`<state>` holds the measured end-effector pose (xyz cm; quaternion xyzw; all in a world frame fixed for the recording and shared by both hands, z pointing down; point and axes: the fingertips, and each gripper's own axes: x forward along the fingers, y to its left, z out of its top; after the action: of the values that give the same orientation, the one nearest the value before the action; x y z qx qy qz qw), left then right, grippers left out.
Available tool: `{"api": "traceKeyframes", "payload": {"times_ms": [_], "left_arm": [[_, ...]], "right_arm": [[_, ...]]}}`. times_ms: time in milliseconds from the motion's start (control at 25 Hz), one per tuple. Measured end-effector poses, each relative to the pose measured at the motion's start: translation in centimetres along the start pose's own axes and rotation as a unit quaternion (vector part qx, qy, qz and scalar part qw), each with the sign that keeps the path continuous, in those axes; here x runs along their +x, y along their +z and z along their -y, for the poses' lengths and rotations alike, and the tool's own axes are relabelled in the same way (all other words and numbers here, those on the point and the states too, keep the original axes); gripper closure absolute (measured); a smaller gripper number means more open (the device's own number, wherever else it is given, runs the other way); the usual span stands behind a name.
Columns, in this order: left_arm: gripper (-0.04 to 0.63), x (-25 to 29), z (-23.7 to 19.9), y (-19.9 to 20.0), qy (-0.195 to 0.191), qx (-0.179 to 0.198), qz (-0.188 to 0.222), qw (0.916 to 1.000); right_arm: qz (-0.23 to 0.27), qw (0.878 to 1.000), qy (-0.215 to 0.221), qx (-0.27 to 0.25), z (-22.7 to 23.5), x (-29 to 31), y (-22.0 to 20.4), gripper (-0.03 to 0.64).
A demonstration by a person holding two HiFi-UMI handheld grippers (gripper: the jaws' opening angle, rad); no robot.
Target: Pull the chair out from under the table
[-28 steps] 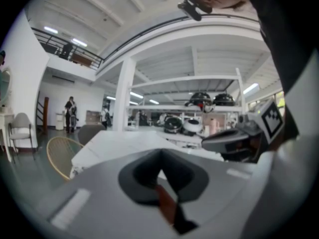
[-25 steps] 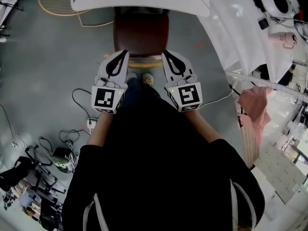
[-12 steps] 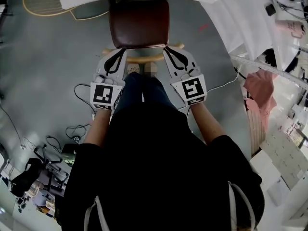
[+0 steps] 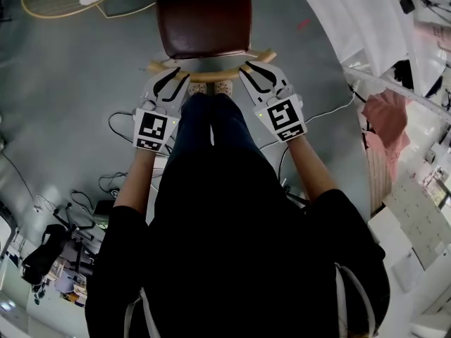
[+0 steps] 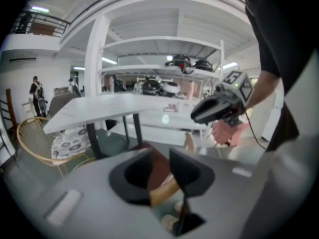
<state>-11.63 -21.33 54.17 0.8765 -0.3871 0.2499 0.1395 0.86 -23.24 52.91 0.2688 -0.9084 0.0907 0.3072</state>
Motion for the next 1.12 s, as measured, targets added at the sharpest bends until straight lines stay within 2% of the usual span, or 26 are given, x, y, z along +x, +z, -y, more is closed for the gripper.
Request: {"api": "traceKeyframes", "payload": {"times_ms": [120,320,440,560,680,760,880,1120], "left_arm": [[0.455,0.5,0.1,-1.8,-0.018,0.014,-0.029,0.9993],[0.383,1.5,0.8,-4.5,-0.054,0.055,-0.088,0.9931],[0.353,2.1,0.9,-6.0,-0.071,0.107,-0.127,0.9835],[0.334,2.4,1.0,-7.9,-0.089,0.186,-0.173,0.9631],[0.321,2.4,0.8,-9.4,-0.098,0.243,-0.206,0.9429],[0.311,2.6,0.5,-10.4,-0.105,0.272,-0.234,0.9274],[0.310,3.3,0.2,-12.0,-0.111,0.322,-0.285,0.8960],[0.311,4.6,0.4,-14.5,-0.125,0.380,-0.348,0.8478]], "right_arm": [[-0.030,0.999,0.016,-0.009,-0.3,0.8,-1.7,0.487],[-0.087,0.995,0.035,-0.031,-0.3,1.5,-4.7,0.437],[-0.133,0.988,0.056,-0.062,-0.3,2.0,-6.3,0.419],[-0.170,0.976,0.073,-0.116,-0.7,2.6,-8.2,0.410],[-0.205,0.954,0.086,-0.201,-1.1,3.3,-9.8,0.407],[-0.230,0.933,0.097,-0.260,-1.2,3.8,-10.8,0.407],[-0.263,0.898,0.105,-0.337,-1.0,4.5,-12.5,0.405],[-0.305,0.839,0.107,-0.437,-0.4,6.1,-14.8,0.405]]}}
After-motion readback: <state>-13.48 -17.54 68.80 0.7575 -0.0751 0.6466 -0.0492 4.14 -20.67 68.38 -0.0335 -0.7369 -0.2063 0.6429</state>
